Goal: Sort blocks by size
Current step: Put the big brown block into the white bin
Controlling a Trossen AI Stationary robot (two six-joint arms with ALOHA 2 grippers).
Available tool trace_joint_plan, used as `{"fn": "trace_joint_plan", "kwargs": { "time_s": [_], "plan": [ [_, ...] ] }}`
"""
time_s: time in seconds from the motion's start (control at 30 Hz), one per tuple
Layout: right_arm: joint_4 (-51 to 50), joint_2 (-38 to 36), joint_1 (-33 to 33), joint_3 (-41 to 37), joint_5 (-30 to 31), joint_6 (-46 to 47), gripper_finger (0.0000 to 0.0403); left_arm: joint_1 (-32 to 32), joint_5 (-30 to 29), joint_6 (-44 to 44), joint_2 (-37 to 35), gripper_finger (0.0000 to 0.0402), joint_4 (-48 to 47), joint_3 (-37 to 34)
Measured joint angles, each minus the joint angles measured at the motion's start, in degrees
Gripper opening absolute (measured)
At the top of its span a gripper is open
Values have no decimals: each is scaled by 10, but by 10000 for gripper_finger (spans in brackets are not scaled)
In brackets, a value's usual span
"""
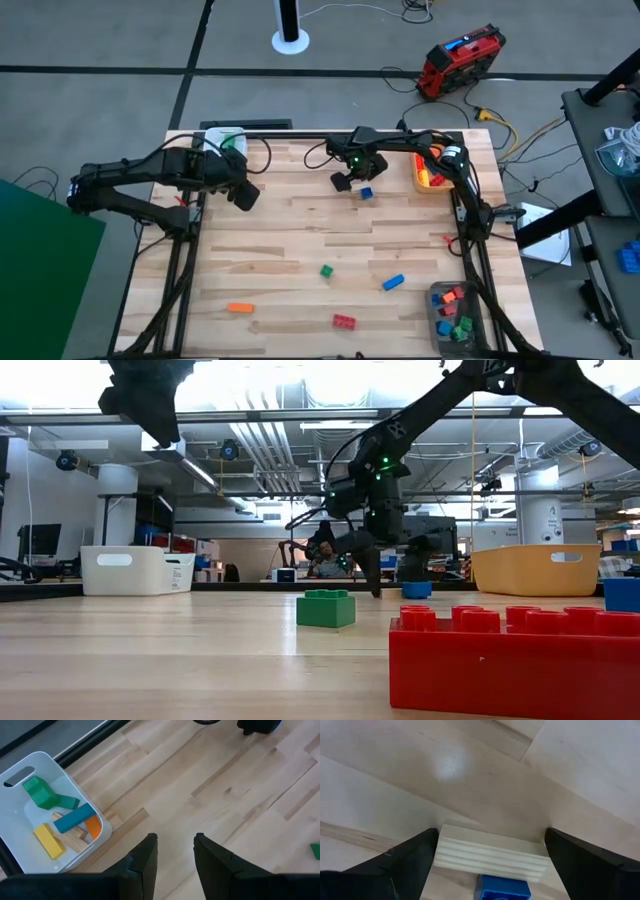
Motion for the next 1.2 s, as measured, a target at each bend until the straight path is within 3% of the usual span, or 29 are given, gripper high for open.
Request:
{"fn": "trace_joint_plan", "kwargs": {
  "time_s": [0.53, 1.03, 1.1, 1.2],
  "plan": [
    [8, 13, 6, 1, -16, -4, 364, 0, -1, 0, 0, 107, 0, 0],
    [49, 15, 68, 47, -38, -6, 363, 0, -15, 0, 0, 107, 1, 0],
    [49, 15, 70, 56, -35, -42, 363, 0, -15, 0, 0, 107, 1, 0],
    [37, 12, 72, 73, -29, -170, 363, 0, -15, 0, 0, 107, 1, 0]
  ]
}}
